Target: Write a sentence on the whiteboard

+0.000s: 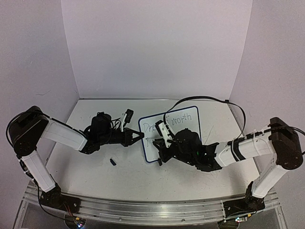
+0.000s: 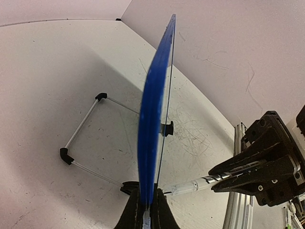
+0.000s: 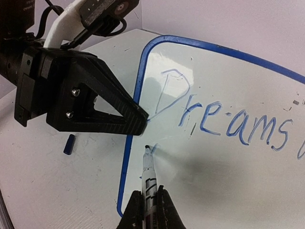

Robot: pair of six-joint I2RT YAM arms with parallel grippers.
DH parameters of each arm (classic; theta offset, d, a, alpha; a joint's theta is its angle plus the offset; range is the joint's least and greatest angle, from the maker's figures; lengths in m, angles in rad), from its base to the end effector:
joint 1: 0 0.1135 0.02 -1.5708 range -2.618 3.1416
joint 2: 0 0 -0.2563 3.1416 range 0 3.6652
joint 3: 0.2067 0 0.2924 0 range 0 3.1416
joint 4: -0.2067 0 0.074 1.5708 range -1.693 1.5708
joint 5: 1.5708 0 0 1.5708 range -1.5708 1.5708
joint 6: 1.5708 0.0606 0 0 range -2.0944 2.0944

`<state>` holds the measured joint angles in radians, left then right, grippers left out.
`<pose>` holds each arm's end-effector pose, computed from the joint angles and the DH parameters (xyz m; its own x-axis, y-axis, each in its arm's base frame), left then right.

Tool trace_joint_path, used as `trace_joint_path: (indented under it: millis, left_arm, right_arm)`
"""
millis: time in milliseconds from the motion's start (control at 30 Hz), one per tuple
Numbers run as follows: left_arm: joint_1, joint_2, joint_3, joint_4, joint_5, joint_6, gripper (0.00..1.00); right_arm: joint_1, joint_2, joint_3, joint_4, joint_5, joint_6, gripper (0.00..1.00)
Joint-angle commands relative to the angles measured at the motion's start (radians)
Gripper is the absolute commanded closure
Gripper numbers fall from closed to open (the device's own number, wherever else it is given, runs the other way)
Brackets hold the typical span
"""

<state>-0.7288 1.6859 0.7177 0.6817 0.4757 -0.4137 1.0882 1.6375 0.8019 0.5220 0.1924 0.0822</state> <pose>0.2678 -0.2763 0.1302 -0.5628 0.0234 -0.8263 0.7574 0.4150 -0.5041 0.1961 0.3494 0.1560 -0.2071 -0.2217 -0.9529 -0.7706 0.6370 0.0193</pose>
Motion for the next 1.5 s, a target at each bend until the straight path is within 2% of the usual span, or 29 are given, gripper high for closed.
trace_joint_path:
  millis: [0, 400, 867, 1467]
  left_arm:
    - [-0.003, -0.032, -0.005, -0.011, -0.017, 0.030, 1.00]
    - [-0.003, -0.028, -0.001, -0.012, -0.019, 0.033, 1.00]
    - [-0.003, -0.023, 0.013, -0.019, -0.015, 0.032, 1.00]
    - [-0.003, -0.034, 0.005, -0.024, -0.019, 0.039, 1.00]
  right_arm:
    - [-0.001, 0.017, 0.028, 0.013, 0.026, 0.005, 1.00]
    - [-0.001, -0.009, 0.006, -0.035, 0.107, 0.011, 1.00]
    - [-0.001, -0.086, -0.033, 0.016, 0.070, 0.022, 1.00]
    - [-0.003, 0.000, 0.017, 0.006, 0.110, 0.027, 1.00]
